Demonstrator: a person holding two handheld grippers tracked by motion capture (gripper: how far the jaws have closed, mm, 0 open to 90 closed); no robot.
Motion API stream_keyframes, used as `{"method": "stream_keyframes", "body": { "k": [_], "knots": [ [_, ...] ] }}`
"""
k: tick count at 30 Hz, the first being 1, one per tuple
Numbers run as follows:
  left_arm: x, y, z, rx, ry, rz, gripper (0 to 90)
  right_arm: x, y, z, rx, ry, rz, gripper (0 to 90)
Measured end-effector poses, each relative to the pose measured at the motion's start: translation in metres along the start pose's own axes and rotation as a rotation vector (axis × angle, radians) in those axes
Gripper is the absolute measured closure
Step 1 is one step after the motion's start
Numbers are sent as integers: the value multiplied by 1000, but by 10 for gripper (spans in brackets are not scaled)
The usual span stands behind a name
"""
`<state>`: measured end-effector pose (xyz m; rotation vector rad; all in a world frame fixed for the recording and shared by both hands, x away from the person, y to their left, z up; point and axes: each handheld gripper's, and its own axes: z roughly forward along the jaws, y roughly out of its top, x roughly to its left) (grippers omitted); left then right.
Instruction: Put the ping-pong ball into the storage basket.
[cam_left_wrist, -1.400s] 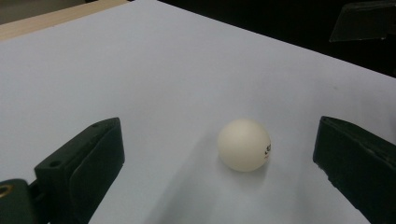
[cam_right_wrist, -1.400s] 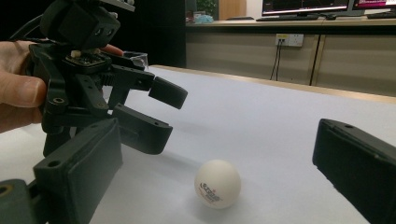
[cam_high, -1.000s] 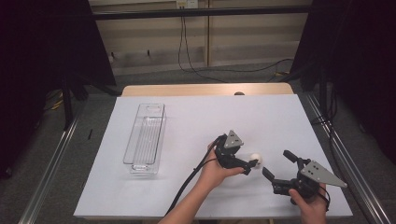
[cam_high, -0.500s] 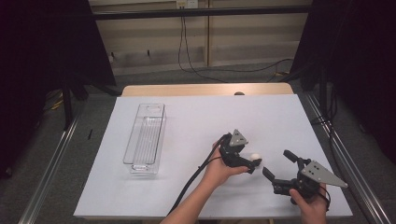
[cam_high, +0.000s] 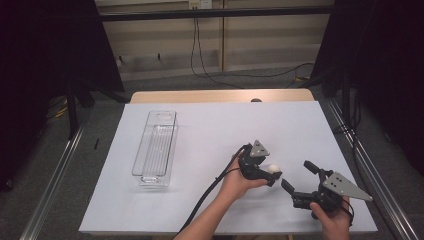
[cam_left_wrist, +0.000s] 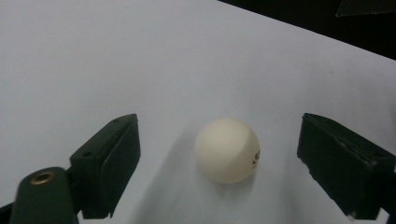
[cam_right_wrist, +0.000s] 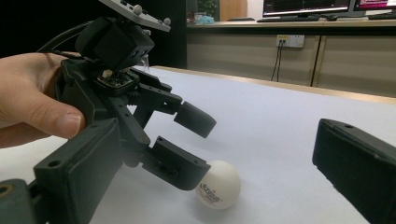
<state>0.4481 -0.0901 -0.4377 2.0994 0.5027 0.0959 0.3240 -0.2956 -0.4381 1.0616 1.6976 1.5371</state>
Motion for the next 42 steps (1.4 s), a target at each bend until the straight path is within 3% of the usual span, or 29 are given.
{"method": "stream_keyframes", "body": {
  "k": [3,7,8,9,10,17,21,24,25,36,40,42],
  "knots": [
    [0,0,3,-11,-21,10,184,-1,0,0,1,1,-5,12],
    [-1,0,4,31,-15,12,226,-1,0,0,2,2,-3,12],
    [-1,-1,6,15,-16,6,240,-1,-1,0,1,4,-2,12],
    [-1,-1,5,38,-17,12,246,-1,-1,0,2,3,-2,12],
    [-1,-1,7,20,-27,12,255,-1,-1,0,2,3,-3,12],
    [-2,-2,13,34,-39,7,308,0,0,0,2,-4,0,12],
    [-2,0,15,75,-30,9,329,0,0,-1,0,-5,-3,12],
    [0,-1,18,65,-33,2,346,-1,0,-1,3,-4,-4,12],
    [1,-1,18,87,-32,5,346,-1,0,-1,1,-6,1,12],
    [1,-1,24,82,-43,-3,411,-1,0,-2,3,-7,-2,12],
    [0,-1,24,101,-41,-5,431,-1,0,-1,0,-8,-4,12],
    [0,-2,25,86,-48,-11,446,-1,0,-1,1,-8,-2,12]
  ]
}}
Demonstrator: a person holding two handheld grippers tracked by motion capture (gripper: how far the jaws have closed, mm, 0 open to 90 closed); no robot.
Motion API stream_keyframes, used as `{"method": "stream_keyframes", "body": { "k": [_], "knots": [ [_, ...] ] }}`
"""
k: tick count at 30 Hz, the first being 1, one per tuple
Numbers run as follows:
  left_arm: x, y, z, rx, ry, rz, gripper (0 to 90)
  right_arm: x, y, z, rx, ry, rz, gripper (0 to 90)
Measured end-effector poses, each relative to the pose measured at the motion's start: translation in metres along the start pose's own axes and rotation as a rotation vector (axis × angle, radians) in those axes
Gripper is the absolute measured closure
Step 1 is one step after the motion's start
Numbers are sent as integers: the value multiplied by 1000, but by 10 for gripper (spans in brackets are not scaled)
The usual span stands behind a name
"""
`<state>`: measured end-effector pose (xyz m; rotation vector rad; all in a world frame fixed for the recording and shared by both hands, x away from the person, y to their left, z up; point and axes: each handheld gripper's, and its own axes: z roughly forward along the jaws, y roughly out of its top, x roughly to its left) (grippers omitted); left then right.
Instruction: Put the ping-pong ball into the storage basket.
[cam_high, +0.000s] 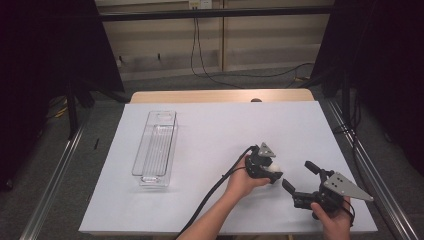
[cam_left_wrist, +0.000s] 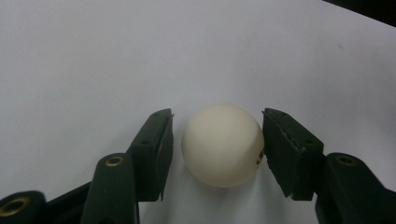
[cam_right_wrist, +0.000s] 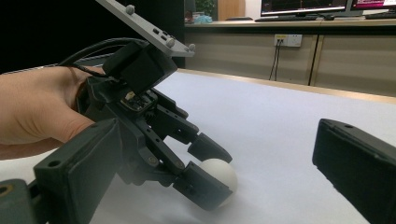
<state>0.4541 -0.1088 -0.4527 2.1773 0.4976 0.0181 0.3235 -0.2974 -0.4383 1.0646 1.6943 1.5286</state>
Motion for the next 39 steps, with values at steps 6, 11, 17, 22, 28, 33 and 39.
{"method": "stream_keyframes", "body": {
  "k": [6,11,17,22,28,33,39],
  "knots": [
    [-1,0,1,24,-3,13,472,0,0,0,1,-2,-1,12],
    [-2,-1,3,21,-15,17,492,1,0,-1,3,0,3,12],
    [-3,-1,4,22,-21,27,509,0,0,-1,1,-1,0,12],
    [-3,0,0,41,-23,40,510,0,0,-1,3,1,0,13],
    [-1,2,-7,36,-22,28,510,0,0,-1,3,-1,3,12],
    [1,2,-12,34,-17,18,510,0,0,0,2,-1,1,13],
    [3,3,-19,37,-21,8,511,0,0,0,9,3,-9,13]
  ]
}}
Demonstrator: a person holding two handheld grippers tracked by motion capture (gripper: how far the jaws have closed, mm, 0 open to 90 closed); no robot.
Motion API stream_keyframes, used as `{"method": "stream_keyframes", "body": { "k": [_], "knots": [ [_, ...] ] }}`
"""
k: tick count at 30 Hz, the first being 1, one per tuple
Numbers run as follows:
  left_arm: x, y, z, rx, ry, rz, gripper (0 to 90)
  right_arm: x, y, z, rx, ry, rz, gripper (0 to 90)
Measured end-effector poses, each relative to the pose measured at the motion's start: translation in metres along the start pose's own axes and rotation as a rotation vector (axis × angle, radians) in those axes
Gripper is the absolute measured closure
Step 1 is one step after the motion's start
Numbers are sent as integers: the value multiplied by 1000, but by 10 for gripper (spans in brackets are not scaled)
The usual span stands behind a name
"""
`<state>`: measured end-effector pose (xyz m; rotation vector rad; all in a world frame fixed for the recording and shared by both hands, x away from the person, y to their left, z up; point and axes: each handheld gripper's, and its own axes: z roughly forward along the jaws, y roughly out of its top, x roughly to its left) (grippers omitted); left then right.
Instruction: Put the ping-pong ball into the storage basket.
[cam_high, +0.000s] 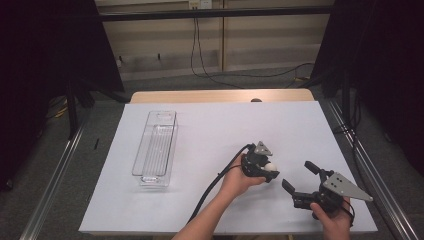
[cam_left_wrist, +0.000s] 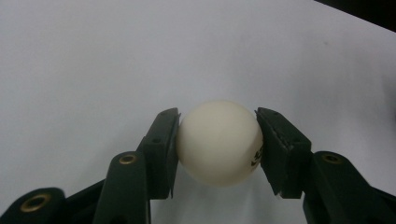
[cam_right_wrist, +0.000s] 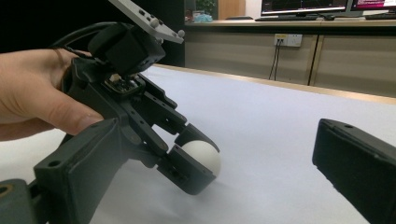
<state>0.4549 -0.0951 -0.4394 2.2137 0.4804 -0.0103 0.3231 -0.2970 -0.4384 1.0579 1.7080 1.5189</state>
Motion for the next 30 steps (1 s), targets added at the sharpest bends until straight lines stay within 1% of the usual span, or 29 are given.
{"method": "stream_keyframes", "body": {
  "k": [1,2,3,4,5,6,8,10,11,12,13,14,15,16,17,18,19,20,21,22,23,24,25,26,27,29,30],
  "knots": [
    [1,0,0,-14,-6,-7,511,0,0,0,0,-1,-1,12],
    [1,0,-2,-20,-3,-17,510,0,0,0,0,0,0,13],
    [2,0,-4,-8,-3,-17,511,0,0,1,-2,-3,1,13],
    [2,0,-6,-12,-4,-23,511,0,0,1,-3,-3,0,13],
    [3,0,-8,-4,2,-24,511,0,0,1,-2,-1,0,13],
    [3,0,-9,-8,10,-26,511,0,0,1,-2,0,0,13],
    [4,-1,-11,-21,-5,-37,511,0,0,1,-2,-3,0,13],
    [5,0,-14,-11,8,-28,511,1,0,1,-2,-1,0,13],
    [5,-1,-14,-24,-2,-33,511,1,0,1,-3,-1,1,13],
    [4,0,-16,-20,10,-38,511,1,0,1,-2,0,1,13],
    [5,0,-17,-26,4,-51,511,1,0,1,-2,0,1,13],
    [6,0,-18,-17,5,-44,511,1,0,1,-1,0,1,12],
    [6,0,-19,-27,2,-57,511,0,0,1,-2,0,1,13],
    [7,0,-20,-20,3,-58,511,1,0,1,-2,0,1,13],
    [7,-1,-20,-37,10,-69,511,1,0,1,-1,0,1,13],
    [8,-1,-22,-27,0,-62,511,0,0,1,-1,-1,1,13],
    [8,-1,-23,-27,3,-71,511,0,0,1,-3,-2,0,13],
    [9,-1,-24,-28,5,-72,511,0,0,1,-2,-3,2,13],
    [9,-2,-24,-34,14,-77,511,0,0,1,-2,-2,2,13],
    [10,-2,-26,-32,6,-76,511,0,0,1,-2,-2,3,13],
    [10,-1,-27,-34,14,-82,511,0,0,1,-3,-1,2,13],
    [11,-2,-29,-41,3,-83,511,0,0,1,-3,-1,0,13],
    [12,-1,-31,-26,19,-85,511,0,0,1,-3,-2,0,13],
    [12,-2,-31,-49,8,-96,511,0,0,1,-3,-1,1,13],
    [12,-2,-32,-36,18,-98,511,0,0,1,-2,-1,3,13],
    [14,-2,-34,-33,16,-93,511,0,0,1,0,1,2,13],
    [14,-2,-35,-31,20,-102,511,0,0,1,0,2,0,13]
  ]
}}
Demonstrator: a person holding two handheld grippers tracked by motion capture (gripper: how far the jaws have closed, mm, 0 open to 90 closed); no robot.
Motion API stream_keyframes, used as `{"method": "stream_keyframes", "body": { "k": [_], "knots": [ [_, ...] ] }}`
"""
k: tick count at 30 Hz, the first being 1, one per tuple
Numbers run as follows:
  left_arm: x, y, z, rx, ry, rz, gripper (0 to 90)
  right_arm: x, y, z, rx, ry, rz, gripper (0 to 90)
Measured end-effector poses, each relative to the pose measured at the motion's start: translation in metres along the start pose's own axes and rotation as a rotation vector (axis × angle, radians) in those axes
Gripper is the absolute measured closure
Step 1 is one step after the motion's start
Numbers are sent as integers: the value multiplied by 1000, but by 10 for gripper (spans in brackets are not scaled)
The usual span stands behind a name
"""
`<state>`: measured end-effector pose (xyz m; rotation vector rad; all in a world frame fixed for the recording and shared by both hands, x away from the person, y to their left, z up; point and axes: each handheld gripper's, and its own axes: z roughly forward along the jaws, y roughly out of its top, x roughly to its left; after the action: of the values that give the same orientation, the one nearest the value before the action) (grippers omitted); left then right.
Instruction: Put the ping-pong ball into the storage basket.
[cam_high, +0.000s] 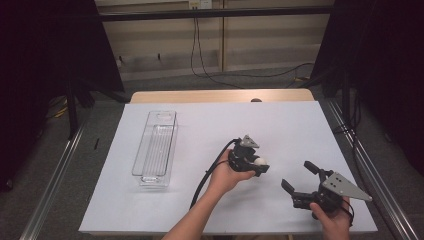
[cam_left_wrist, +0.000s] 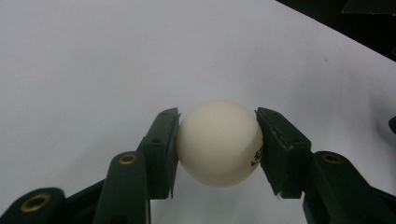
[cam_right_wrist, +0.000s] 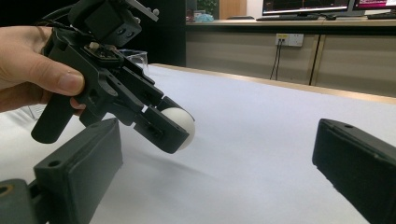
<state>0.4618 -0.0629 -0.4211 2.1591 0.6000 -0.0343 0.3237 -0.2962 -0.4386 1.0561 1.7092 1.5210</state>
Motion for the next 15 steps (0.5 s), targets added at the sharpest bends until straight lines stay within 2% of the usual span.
{"method": "stream_keyframes", "body": {
  "k": [9,10,15],
  "knots": [
    [3,0,-6,-6,21,-4,511,0,0,0,-2,-2,3,13],
    [4,0,-7,1,8,-3,511,0,0,0,-3,-2,0,13],
    [5,0,-11,-11,29,-18,511,0,0,0,0,-3,2,13]
  ]
}}
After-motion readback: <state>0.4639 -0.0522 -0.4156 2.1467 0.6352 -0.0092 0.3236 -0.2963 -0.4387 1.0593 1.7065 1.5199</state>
